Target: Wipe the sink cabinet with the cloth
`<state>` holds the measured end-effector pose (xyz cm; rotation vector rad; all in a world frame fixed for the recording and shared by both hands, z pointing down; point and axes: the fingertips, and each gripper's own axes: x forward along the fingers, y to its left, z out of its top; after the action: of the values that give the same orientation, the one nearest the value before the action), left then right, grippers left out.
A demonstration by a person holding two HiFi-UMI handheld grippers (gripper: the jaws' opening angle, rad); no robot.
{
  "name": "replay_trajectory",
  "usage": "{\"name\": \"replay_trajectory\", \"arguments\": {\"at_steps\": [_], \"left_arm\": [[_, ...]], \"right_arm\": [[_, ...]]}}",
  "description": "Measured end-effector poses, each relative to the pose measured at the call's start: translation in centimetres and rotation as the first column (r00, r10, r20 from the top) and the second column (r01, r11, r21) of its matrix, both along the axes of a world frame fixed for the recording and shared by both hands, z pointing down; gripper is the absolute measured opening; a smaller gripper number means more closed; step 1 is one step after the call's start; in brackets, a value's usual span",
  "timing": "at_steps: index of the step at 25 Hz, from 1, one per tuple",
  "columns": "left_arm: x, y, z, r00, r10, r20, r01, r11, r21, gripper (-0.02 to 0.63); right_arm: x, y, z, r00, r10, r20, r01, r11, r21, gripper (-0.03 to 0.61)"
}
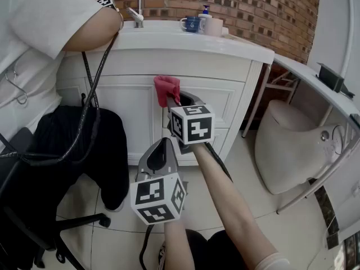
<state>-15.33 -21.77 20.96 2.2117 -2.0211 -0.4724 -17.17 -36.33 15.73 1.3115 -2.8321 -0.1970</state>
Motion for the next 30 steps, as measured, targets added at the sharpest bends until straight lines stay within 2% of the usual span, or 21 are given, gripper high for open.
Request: {"name": "replay_trajectory", "arguments": {"at_steps": [2,5,8,11,16,19,22,23,25,28,30], "left_arm": [[-0.2,-0.2,0.4,1.0,0.001,-0.014,-0.001,1.0,-0.014,0.015],[-0.3,-0.7,0.2,1.0,0.005,-0.002,-0.005,1.0,-0.011,0.016],[0.3,-1.4,0.2,1.0,0.018,0.024,-0.017,1.0,-0.014,0.015],[1.7,-2.0,0.4,0.998,0.047,0.038,-0.046,0.999,-0.024,0.017],[5.4,-2.7,0.0,0.991,0.106,0.087,-0.104,0.994,-0.025,0.016],[7.8,-3.2,-0.2,0.981,0.146,0.131,-0.143,0.989,-0.028,0.016],[9.8,-3.6,-0.2,0.967,0.19,0.171,-0.185,0.982,-0.043,0.015],[10.2,-3.6,-0.3,0.965,0.199,0.172,-0.195,0.98,-0.041,0.016],[9.9,-3.5,-0.6,0.967,0.203,0.155,-0.201,0.979,-0.029,0.017],[7.7,-3.2,-1.1,0.982,0.158,0.107,-0.158,0.987,-0.002,0.015],[6.1,-2.8,-1.3,0.99,0.115,0.083,-0.117,0.993,0.015,0.015]], "right_arm": [[-0.7,-1.3,0.4,0.998,0.005,-0.057,-0.004,1.0,0.017,0.055],[0.6,-3.2,0.2,1.0,-0.001,-0.014,0.001,1.0,-0.013,0.057],[4.4,-4.3,-0.3,0.998,0.048,0.034,-0.046,0.998,-0.037,0.056],[10.4,-5.5,-0.3,0.984,0.158,0.081,-0.152,0.986,-0.073,0.055],[21.1,-7.9,0.9,0.931,0.355,0.089,-0.342,0.931,-0.129,0.054],[25.9,-8.5,1.8,0.895,0.436,0.092,-0.419,0.894,-0.16,0.054],[29.6,-7.9,1.9,0.844,0.514,0.153,-0.485,0.853,-0.191,0.052],[29.8,-7.2,1.8,0.839,0.512,0.184,-0.481,0.856,-0.187,0.052],[27.4,-5.1,1.4,0.858,0.443,0.259,-0.419,0.896,-0.146,0.053],[18.7,-2.1,1.9,0.924,0.218,0.313,-0.196,0.975,-0.101,0.053],[12.1,-1.2,3.6,0.958,0.076,0.275,-0.046,0.993,-0.112,0.054]]}}
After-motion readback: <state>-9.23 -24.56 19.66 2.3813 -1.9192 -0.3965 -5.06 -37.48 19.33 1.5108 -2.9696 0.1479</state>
